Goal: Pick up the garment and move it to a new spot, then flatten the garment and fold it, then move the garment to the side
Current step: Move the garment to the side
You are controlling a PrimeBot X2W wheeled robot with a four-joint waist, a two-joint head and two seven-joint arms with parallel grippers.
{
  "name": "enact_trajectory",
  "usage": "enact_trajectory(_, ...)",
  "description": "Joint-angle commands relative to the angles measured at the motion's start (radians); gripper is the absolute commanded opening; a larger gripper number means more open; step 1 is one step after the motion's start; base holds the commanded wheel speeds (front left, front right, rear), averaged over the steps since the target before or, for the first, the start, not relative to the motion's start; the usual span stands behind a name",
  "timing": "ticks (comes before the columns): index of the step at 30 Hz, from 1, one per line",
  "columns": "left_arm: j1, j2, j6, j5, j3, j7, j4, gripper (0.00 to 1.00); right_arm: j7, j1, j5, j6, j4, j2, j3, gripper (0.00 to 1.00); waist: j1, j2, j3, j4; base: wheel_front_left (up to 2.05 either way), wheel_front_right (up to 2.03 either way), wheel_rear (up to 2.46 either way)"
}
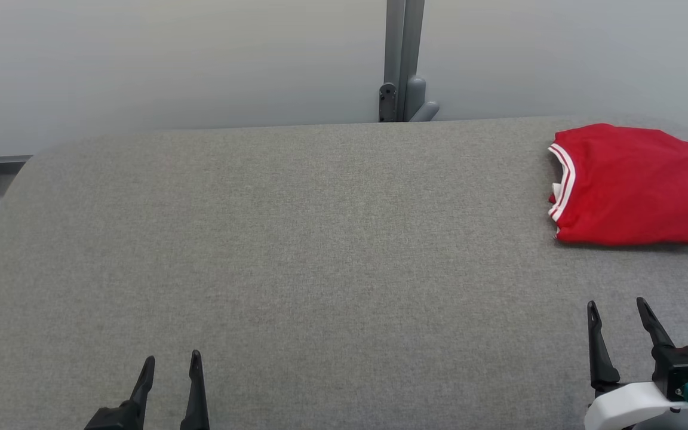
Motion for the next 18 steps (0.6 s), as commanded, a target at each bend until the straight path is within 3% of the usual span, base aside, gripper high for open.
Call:
enact_trajectory(1,-0.013,0.002,-0.005,-0.003,0.005,-0.002,0.001,1.0,-0.004,-0.002,0.001,-0.002,0.006,-0.001,-0.004,1.0,0.0,0.0,-0.001,-0.001,0.0,0.0,0.0)
enact_trajectory(18,-0.009,0.002,-0.007,-0.003,0.011,-0.002,-0.003,1.0,-0.004,-0.012,-0.011,-0.002,0.032,-0.001,-0.016,1.0,0.0,0.0,-0.002,-0.007,0.0,0.0,0.0)
